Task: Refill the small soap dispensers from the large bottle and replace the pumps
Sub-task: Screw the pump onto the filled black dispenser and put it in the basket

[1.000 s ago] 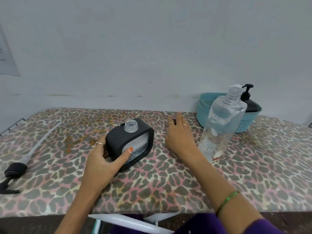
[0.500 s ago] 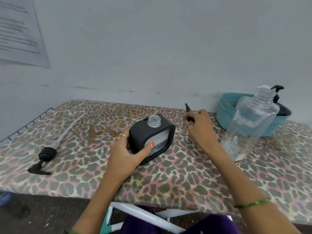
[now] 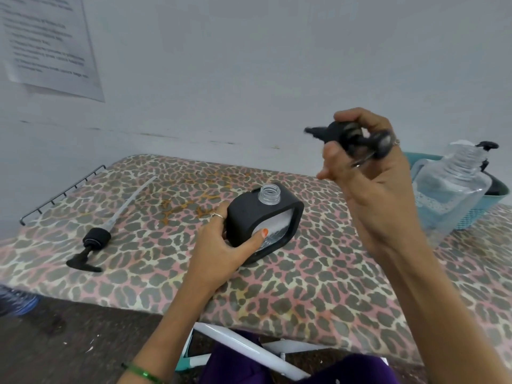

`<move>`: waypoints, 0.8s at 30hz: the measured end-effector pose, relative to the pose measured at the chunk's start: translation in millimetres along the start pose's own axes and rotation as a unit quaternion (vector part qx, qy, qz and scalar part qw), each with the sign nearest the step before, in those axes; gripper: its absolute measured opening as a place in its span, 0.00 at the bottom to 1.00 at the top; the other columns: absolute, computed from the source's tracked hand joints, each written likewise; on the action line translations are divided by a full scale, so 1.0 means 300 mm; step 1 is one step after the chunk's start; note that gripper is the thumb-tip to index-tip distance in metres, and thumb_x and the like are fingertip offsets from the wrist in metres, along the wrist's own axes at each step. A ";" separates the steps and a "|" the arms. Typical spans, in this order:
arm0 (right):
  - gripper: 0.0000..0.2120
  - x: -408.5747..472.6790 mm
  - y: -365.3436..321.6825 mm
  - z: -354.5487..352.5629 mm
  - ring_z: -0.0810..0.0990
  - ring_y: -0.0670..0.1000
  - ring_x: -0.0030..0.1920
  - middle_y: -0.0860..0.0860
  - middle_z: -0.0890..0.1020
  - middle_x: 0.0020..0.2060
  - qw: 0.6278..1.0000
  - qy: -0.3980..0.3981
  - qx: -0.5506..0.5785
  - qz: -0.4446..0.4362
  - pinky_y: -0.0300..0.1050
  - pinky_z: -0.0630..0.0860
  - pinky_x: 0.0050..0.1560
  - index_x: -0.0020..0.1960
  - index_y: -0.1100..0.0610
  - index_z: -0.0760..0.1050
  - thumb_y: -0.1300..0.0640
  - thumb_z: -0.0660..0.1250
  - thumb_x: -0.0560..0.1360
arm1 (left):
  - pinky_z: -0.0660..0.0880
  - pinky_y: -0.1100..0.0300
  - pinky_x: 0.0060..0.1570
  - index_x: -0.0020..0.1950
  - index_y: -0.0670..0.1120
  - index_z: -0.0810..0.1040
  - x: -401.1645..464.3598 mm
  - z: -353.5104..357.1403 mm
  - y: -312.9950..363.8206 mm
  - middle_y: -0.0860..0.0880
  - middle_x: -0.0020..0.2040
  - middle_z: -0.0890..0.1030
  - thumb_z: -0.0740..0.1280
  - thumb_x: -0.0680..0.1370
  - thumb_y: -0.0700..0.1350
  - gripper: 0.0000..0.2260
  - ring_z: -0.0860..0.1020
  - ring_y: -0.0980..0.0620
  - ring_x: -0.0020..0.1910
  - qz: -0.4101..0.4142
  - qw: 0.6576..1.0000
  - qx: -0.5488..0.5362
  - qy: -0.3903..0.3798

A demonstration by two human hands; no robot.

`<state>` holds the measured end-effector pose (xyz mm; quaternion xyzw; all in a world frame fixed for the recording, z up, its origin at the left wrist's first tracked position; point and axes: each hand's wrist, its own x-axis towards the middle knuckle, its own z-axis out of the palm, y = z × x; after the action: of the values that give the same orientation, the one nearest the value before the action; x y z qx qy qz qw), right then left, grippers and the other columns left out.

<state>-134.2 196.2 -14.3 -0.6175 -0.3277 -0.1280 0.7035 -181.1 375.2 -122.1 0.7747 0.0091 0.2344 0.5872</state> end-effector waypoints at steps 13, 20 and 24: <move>0.06 0.001 0.042 0.018 0.68 0.47 0.34 0.44 0.71 0.33 0.991 0.044 -0.129 -0.018 0.44 0.66 0.37 0.50 0.46 0.73 0.48 0.58 0.81 | 0.75 0.73 0.45 0.56 0.62 0.71 -0.002 -0.002 0.019 0.62 0.53 0.79 0.74 0.72 0.43 0.20 0.78 0.67 0.50 0.002 1.000 -0.003 -0.008; 0.06 0.012 0.041 0.032 0.65 0.45 0.32 0.45 0.69 0.31 0.983 0.046 -0.173 -0.040 0.44 0.64 0.34 0.46 0.48 0.72 0.50 0.59 0.81 | 0.75 0.72 0.45 0.55 0.63 0.71 -0.001 -0.003 0.013 0.62 0.53 0.79 0.75 0.71 0.44 0.20 0.78 0.67 0.51 -0.002 1.000 0.003 -0.003; 0.06 0.017 0.036 0.033 0.64 0.45 0.31 0.47 0.69 0.31 0.981 0.046 -0.180 -0.046 0.46 0.64 0.33 0.46 0.49 0.72 0.51 0.60 0.81 | 0.74 0.73 0.44 0.55 0.62 0.71 -0.002 -0.002 0.016 0.61 0.52 0.79 0.75 0.71 0.43 0.20 0.78 0.67 0.50 -0.002 1.000 0.001 -0.003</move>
<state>-127.1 208.9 -19.4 -0.7119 -0.2945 -0.2456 0.5884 -183.1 374.1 -117.8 0.7758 0.0091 0.2308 0.5871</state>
